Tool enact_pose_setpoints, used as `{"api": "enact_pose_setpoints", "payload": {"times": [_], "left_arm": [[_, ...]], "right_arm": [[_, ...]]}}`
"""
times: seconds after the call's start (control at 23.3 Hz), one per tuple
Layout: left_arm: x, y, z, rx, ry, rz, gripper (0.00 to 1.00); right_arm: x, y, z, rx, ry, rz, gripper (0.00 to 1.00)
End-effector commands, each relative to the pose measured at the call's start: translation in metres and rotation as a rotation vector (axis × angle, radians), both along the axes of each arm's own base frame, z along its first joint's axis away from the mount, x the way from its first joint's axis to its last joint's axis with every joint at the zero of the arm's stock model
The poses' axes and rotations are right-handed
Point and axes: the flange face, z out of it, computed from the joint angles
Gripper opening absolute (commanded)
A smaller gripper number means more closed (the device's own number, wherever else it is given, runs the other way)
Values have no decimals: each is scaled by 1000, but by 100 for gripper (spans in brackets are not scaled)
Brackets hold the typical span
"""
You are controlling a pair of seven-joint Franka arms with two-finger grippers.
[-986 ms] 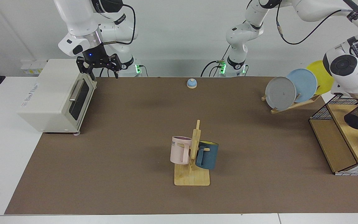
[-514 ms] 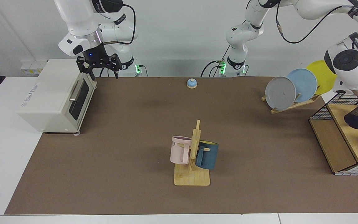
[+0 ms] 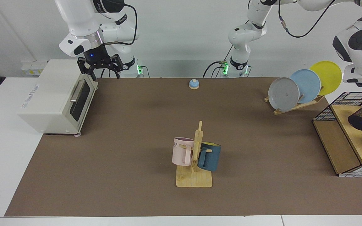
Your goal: Put markers into pen holder
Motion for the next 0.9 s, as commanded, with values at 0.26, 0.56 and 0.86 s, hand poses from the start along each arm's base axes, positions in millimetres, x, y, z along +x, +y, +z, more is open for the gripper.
{"api": "enact_pose_setpoints", "payload": {"times": [0.26, 0.56, 0.86], "left_arm": [[-22, -54, 55, -249, -81, 66, 100], [-23, -106, 47, -411, -118, 203, 100], [-27, -162, 52, -623, -192, 470, 100]], "right_arm": [[-2, -1, 0, -13, -19, 14, 99], [5, 2, 4, -33, -57, 40, 99], [27, 4, 18, -32, -67, 52, 99]]}}
